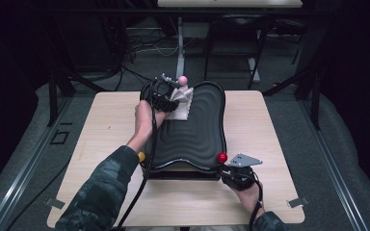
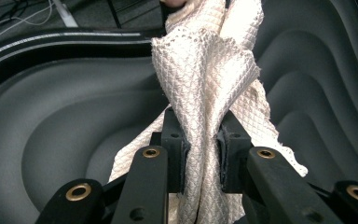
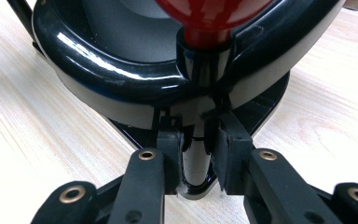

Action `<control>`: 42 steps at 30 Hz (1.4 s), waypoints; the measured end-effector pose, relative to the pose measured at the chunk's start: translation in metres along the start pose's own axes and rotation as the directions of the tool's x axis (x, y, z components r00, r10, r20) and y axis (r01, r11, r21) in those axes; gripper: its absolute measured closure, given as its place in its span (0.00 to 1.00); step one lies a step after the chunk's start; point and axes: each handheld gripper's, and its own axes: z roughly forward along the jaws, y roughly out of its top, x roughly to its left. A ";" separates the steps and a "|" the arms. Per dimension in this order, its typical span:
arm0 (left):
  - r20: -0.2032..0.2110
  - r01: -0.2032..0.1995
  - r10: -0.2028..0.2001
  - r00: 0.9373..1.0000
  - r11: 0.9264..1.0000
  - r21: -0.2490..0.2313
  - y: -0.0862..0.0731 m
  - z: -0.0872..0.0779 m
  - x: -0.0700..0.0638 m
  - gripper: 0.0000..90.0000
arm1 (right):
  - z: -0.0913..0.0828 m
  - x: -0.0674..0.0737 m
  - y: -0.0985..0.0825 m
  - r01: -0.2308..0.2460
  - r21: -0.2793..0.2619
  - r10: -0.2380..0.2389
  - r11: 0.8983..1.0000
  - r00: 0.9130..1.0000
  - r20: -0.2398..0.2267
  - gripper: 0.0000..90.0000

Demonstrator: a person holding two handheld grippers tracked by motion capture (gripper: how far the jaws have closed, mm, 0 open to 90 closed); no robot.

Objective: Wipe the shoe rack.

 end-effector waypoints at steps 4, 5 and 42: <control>-0.015 0.007 -0.007 1.000 1.000 -0.015 0.002 0.002 0.001 0.85 | 0.001 0.000 0.001 0.000 0.000 0.000 1.000 1.000 -0.001 0.83; -0.017 0.008 -0.009 1.000 1.000 -0.017 0.002 0.002 0.001 0.85 | 0.001 0.000 0.001 0.008 0.002 -0.008 1.000 1.000 0.001 0.83; 0.088 -0.065 0.064 0.994 0.998 0.011 -0.036 -0.002 -0.029 0.86 | 0.004 -0.001 0.000 0.010 -0.011 -0.010 1.000 1.000 -0.007 0.83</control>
